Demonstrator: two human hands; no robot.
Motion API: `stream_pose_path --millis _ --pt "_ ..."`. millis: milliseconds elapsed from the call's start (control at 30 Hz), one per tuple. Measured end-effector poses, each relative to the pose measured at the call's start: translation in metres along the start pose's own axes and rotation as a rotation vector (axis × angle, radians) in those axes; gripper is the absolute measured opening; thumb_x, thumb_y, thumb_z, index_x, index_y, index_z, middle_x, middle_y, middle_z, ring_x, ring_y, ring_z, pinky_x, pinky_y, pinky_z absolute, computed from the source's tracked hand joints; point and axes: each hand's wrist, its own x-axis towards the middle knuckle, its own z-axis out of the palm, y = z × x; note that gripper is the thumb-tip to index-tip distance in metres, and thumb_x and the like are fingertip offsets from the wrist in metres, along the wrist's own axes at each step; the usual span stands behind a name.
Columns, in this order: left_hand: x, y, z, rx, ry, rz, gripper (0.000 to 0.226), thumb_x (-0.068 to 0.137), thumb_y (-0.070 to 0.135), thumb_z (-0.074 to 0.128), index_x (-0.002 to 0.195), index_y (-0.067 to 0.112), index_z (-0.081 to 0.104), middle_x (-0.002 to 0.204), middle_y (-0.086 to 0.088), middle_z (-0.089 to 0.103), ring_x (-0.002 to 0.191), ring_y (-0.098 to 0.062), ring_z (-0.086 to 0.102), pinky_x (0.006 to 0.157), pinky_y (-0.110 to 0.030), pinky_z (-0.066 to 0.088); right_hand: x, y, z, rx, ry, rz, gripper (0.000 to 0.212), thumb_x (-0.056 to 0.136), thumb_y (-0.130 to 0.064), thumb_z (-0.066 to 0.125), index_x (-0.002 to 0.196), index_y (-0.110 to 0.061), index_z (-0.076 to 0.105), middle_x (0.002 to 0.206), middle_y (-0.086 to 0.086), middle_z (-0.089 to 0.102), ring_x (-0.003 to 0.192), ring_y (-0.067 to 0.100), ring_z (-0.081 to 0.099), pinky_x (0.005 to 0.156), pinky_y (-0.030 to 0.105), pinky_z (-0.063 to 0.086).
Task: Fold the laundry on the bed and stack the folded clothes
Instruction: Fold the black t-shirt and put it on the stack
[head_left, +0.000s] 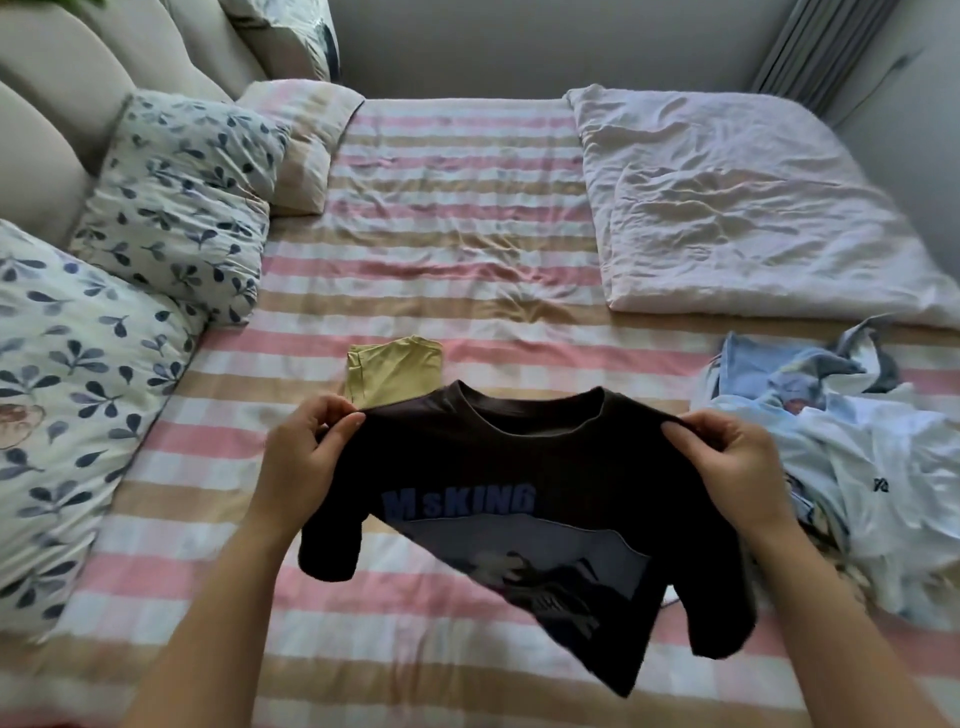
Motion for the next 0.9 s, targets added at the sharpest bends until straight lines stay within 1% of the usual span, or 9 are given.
stream_pose_path --millis 133,200,267,333,367,433,533,733,900 --pt "0.022 -0.059 0.056 0.050 -0.127 -0.098 0.012 0.087 0.004 0.059 0.078 0.012 0.057 0.069 0.000 0.057 0.065 -0.012 0.053 0.062 -0.012 0.038 0.025 0.072 0.037 -0.141 -0.016 0.141 0.023 0.081 -0.013 0.069 0.066 -0.029 0.065 0.062 -0.007 0.067 0.058 0.005 0.058 0.057 0.016 0.042" --pt "0.037 -0.095 0.092 0.088 -0.173 -0.142 0.014 0.088 0.004 0.058 0.078 0.013 0.054 0.068 0.004 0.055 0.066 -0.014 0.052 0.062 -0.018 0.038 0.043 0.114 0.057 -0.200 -0.010 0.197 0.018 0.082 -0.012 0.069 0.069 -0.025 0.066 0.067 0.000 0.068 0.061 0.010 0.059 0.057 0.012 0.040" --pt "0.051 -0.129 0.126 0.134 -0.200 -0.174 0.015 0.088 0.003 0.056 0.079 0.015 0.052 0.069 0.006 0.054 0.068 -0.016 0.052 0.061 -0.024 0.034 0.062 0.154 0.076 -0.267 0.006 0.227 0.012 0.083 -0.013 0.067 0.073 -0.020 0.068 0.072 0.003 0.069 0.066 0.012 0.061 0.061 0.016 0.043" --pt "0.069 -0.162 0.161 0.161 -0.215 -0.188 0.013 0.089 0.004 0.055 0.082 0.014 0.051 0.072 0.003 0.054 0.071 -0.020 0.053 0.063 -0.024 0.031 0.086 0.192 0.094 -0.329 0.032 0.251 0.008 0.084 -0.017 0.066 0.080 -0.014 0.072 0.077 0.003 0.070 0.074 0.020 0.064 0.065 0.029 0.045" --pt "0.079 -0.178 0.177 0.173 -0.218 -0.192 0.010 0.089 0.004 0.054 0.084 0.012 0.051 0.073 0.001 0.055 0.072 -0.023 0.053 0.063 -0.025 0.031 0.100 0.210 0.102 -0.361 0.047 0.255 0.009 0.085 -0.019 0.065 0.083 -0.014 0.072 0.079 0.003 0.070 0.077 0.022 0.064 0.065 0.031 0.044" --pt "0.097 -0.204 0.205 0.217 -0.201 -0.201 0.003 0.091 0.006 0.053 0.088 0.008 0.052 0.077 -0.004 0.056 0.075 -0.029 0.055 0.064 -0.030 0.032 0.125 0.238 0.117 -0.432 0.065 0.241 0.012 0.086 -0.023 0.064 0.088 -0.015 0.072 0.087 0.003 0.070 0.082 0.023 0.063 0.065 0.030 0.041" --pt "0.128 -0.240 0.243 0.319 -0.158 -0.189 0.008 0.092 0.011 0.052 0.095 0.004 0.054 0.086 -0.016 0.060 0.080 -0.034 0.056 0.065 -0.037 0.037 0.166 0.278 0.138 -0.537 0.074 0.238 0.016 0.087 -0.029 0.062 0.092 -0.018 0.072 0.098 0.004 0.070 0.090 0.027 0.062 0.065 0.029 0.038" --pt "0.174 -0.279 0.285 0.435 -0.146 -0.071 0.008 0.090 0.011 0.054 0.092 0.004 0.057 0.093 -0.017 0.059 0.088 -0.032 0.053 0.069 -0.039 0.039 0.219 0.321 0.172 -0.674 0.109 0.205 0.020 0.087 -0.033 0.061 0.094 -0.017 0.071 0.099 0.010 0.068 0.094 0.033 0.060 0.064 0.031 0.036" --pt "0.165 -0.287 0.291 0.577 -0.147 -0.045 0.020 0.085 0.013 0.061 0.102 0.004 0.061 0.105 -0.016 0.057 0.102 -0.036 0.049 0.083 -0.046 0.037 0.213 0.330 0.180 -0.745 0.028 0.216 0.022 0.087 -0.029 0.060 0.103 -0.015 0.067 0.107 0.011 0.065 0.102 0.034 0.052 0.079 0.040 0.044"
